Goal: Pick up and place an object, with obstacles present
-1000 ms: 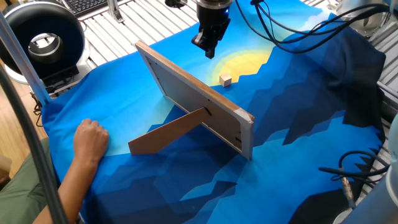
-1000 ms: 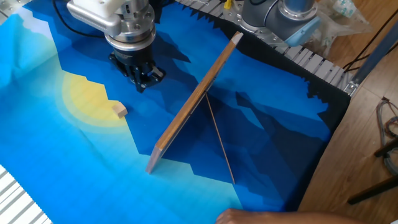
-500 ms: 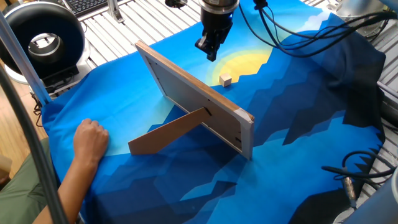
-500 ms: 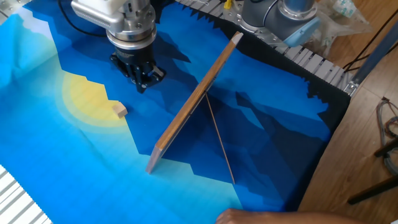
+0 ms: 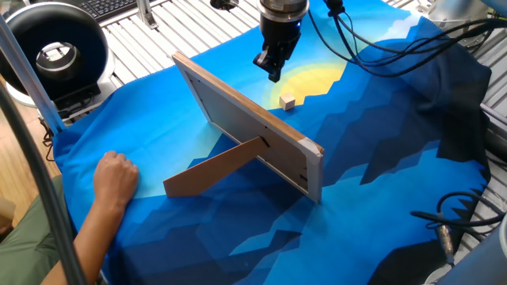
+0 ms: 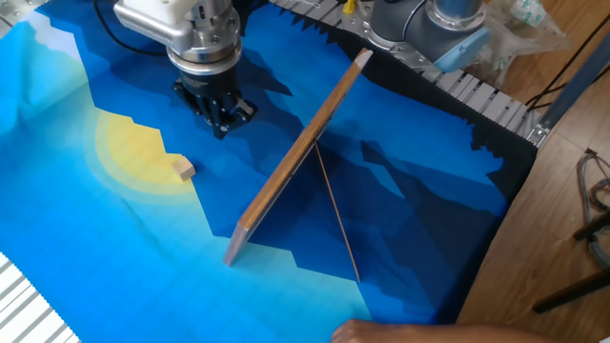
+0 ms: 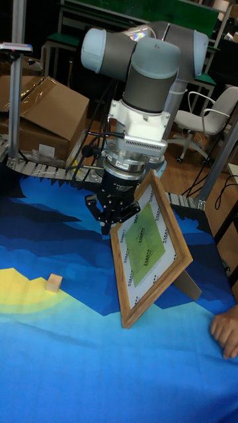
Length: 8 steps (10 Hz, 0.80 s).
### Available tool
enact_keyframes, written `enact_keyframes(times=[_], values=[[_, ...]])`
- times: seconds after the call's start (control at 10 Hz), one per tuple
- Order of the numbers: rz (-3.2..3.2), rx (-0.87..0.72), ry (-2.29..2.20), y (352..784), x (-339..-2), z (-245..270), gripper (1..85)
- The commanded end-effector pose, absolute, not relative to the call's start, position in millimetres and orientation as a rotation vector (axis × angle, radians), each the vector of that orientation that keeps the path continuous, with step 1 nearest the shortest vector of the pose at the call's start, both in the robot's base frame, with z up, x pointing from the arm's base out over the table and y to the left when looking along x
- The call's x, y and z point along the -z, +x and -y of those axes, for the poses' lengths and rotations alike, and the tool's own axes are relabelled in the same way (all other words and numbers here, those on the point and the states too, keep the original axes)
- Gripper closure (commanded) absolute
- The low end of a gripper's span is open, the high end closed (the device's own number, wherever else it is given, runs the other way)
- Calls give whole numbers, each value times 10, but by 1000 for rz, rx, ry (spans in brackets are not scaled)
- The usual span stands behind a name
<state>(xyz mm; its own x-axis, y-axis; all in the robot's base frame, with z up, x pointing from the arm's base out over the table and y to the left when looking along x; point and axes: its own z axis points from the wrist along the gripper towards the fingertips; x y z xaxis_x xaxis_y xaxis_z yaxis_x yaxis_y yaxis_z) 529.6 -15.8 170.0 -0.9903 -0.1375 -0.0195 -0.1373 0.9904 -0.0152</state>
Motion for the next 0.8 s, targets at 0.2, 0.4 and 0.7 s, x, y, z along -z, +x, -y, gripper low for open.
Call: enact_keyframes(times=[0.2,0.4,0.7], values=[[-3137,30,40,5246,-1706,184,767],[-3108,-44,-185,5400,-1560,464,633],[-3056,-9,-345,5586,-1158,1120,500]])
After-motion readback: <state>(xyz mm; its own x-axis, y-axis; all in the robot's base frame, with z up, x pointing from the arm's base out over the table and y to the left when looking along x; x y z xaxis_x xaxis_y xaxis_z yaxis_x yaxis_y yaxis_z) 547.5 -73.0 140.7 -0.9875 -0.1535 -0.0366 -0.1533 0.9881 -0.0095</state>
